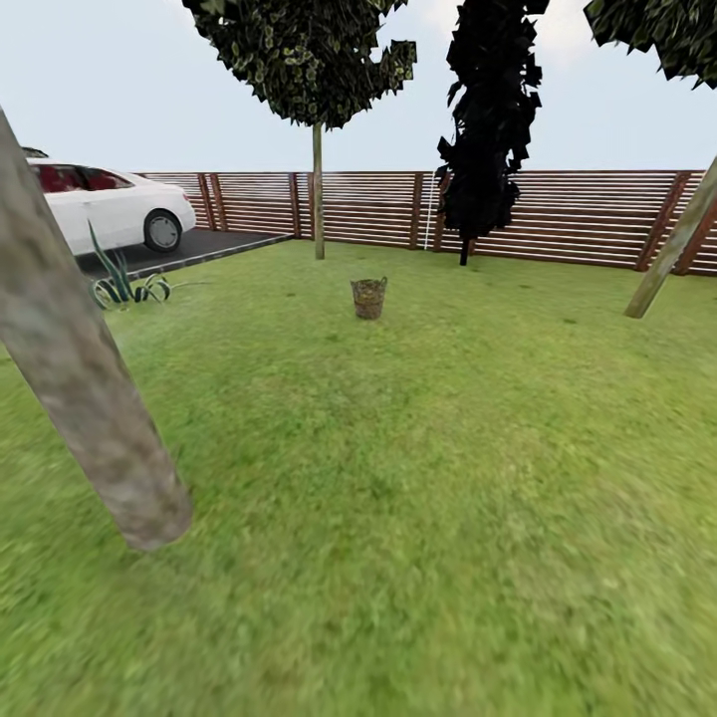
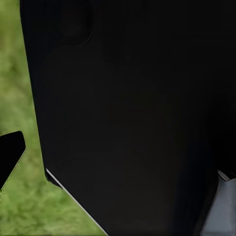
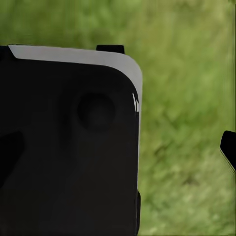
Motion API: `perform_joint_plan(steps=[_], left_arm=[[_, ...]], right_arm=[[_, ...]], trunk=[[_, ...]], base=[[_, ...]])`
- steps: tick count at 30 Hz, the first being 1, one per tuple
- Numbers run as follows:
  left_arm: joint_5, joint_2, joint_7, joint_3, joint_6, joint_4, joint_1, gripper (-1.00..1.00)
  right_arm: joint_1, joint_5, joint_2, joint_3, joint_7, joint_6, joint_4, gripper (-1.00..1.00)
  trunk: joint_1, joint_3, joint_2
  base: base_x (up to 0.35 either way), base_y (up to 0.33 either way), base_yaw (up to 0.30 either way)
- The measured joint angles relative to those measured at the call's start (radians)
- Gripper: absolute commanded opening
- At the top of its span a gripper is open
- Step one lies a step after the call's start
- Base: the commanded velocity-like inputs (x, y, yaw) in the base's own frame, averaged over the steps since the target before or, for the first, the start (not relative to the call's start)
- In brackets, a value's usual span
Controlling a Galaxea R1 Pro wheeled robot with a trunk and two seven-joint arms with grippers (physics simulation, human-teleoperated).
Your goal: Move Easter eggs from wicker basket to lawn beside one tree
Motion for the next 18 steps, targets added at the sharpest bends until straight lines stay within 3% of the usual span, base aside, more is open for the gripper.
perform_joint_plan(steps=[18], left_arm=[[-0.001,0.000,0.000,-0.001,-0.003,0.000,0.000,1.00]], right_arm=[[0.000,0.000,0.001,0.000,0.000,0.000,0.000,1.00]], trunk=[[0.000,0.000,0.000]], base=[[0.335,0.000,0.000]])
